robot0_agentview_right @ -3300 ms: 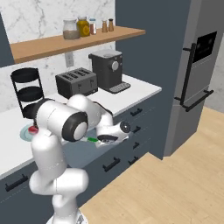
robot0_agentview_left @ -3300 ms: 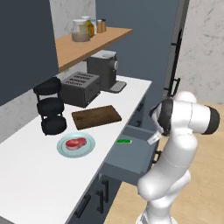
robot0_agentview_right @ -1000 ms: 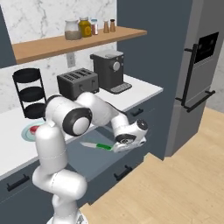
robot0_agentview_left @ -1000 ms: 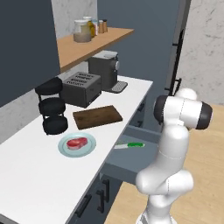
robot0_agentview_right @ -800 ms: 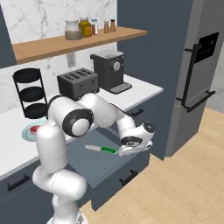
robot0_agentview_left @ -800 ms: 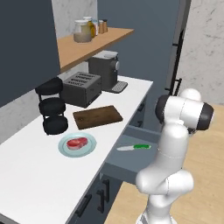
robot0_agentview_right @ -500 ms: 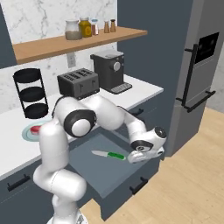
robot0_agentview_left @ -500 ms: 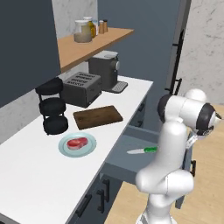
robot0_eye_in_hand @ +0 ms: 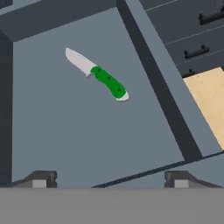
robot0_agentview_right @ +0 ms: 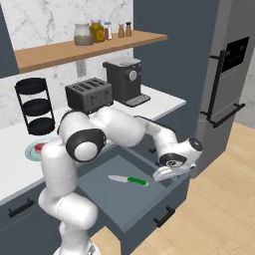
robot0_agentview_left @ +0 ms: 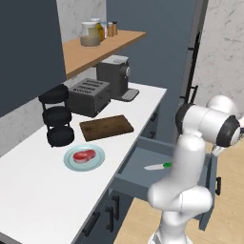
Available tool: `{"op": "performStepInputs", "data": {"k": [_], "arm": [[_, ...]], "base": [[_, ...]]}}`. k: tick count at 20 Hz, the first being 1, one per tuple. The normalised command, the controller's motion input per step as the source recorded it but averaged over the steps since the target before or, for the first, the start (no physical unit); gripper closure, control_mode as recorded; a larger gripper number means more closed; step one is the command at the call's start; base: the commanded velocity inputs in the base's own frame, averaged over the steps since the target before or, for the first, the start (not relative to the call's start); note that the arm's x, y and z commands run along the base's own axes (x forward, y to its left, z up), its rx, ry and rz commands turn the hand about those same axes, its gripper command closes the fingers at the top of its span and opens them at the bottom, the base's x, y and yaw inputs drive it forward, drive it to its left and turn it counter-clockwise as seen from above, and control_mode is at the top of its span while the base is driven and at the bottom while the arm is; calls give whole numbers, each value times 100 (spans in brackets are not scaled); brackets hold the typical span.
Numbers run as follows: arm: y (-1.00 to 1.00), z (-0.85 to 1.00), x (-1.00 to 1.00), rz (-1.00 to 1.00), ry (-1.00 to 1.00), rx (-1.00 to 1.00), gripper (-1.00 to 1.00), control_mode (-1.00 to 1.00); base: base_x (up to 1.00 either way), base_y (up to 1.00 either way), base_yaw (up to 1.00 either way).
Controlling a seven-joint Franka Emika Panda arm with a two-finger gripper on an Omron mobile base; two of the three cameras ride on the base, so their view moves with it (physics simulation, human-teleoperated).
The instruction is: Pick up the knife from the drawer and place it on the cutting board. Then place the meat from the plate to the cutting board.
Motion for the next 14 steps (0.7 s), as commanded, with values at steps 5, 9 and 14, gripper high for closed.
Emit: {"op": "performStepInputs", "data": {"k": [5,9,14], "arm": [[85,40,12,24,0,-9,-100,-100],[95,-2,22,20,-2,-8,-100,-100],[31,-4,59,35,-6,5,-100,-100]], "base": [[0,0,0],[0,0,0],[0,0,0]]}}
